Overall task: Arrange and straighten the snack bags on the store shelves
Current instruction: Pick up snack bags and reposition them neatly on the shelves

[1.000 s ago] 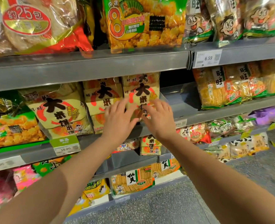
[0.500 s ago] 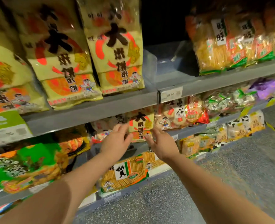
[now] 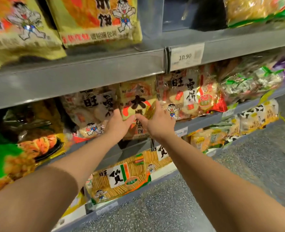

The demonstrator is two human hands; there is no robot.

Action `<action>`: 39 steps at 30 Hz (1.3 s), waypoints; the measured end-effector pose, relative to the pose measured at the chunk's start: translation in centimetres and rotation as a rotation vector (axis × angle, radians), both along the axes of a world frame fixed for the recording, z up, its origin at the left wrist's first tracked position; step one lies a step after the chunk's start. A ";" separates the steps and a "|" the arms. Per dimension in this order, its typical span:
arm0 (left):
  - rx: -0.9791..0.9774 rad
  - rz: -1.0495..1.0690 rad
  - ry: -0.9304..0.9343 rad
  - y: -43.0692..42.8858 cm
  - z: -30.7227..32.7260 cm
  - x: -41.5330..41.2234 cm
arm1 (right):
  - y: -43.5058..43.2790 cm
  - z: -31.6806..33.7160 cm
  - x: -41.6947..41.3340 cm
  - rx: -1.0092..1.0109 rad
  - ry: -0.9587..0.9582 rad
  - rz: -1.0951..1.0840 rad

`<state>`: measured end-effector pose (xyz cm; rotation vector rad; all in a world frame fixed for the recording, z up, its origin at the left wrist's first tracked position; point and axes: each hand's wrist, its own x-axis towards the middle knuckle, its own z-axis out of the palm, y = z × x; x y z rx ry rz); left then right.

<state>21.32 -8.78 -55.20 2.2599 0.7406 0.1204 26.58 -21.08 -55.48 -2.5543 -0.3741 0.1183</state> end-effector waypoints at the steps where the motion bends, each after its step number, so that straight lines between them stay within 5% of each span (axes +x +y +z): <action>1: -0.070 0.010 -0.017 -0.2 0.0 0.1 | 0.2 0.4 0.0 0.031 0.020 -0.008; 10: -0.396 0.048 -0.137 -0.9 2.2 -3.7 | -0.4 3.3 -3.4 0.475 0.080 -0.080; 18: -0.517 0.064 0.137 -5.0 6.4 -10.5 | -4.8 7.7 -9.5 0.323 0.295 -0.073; 31: -0.729 0.152 0.060 -8.9 22.9 -18.7 | -8.4 24.8 -18.3 0.446 0.262 -0.084; 39: -0.311 0.096 -0.089 -4.9 31.3 -20.2 | -4.3 32.4 -18.4 0.551 0.098 0.067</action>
